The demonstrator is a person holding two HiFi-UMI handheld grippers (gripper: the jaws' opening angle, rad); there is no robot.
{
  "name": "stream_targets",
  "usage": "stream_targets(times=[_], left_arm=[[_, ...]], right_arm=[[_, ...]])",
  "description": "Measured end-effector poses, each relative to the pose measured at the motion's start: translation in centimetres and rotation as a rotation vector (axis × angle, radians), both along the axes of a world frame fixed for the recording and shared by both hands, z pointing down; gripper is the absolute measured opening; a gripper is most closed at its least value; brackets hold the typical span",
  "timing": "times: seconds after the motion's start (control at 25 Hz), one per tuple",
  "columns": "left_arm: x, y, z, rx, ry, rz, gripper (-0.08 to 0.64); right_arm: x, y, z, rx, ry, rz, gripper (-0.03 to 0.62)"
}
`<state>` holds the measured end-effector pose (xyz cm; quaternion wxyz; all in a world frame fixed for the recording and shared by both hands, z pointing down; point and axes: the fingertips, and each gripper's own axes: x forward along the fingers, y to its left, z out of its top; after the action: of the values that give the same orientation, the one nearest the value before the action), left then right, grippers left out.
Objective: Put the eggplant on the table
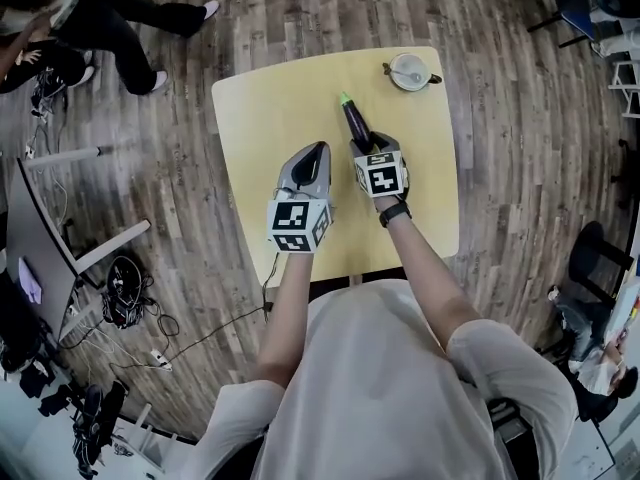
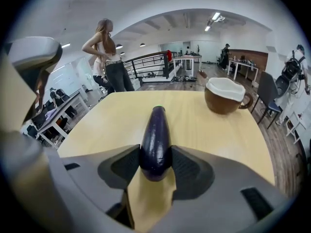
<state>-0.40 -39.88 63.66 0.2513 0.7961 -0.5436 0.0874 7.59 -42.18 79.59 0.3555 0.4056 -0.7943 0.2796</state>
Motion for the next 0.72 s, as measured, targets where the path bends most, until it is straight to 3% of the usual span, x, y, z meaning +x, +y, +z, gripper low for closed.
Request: stream_targets(times=[0.2, 0.32, 0.72], left_arm=[[-0.8, 0.4, 0.1, 0.006, -0.026, 0.005, 0.009], [-1.3, 0.4, -0.6, 0.021, -0.023, 0.000, 0.009], [-2.5, 1.0, -3.3, 0.070, 0.037, -0.017, 0.009]], right_arm=[[-0.5, 0.3, 0.8, -0.035, -0.011, -0.023, 0.206], [-0.7, 0.5, 0.3, -0.047, -0.027, -0.036, 0.241], [0.5, 0.6, -7.0, 0.062, -0.108, 0.085, 0.241]])
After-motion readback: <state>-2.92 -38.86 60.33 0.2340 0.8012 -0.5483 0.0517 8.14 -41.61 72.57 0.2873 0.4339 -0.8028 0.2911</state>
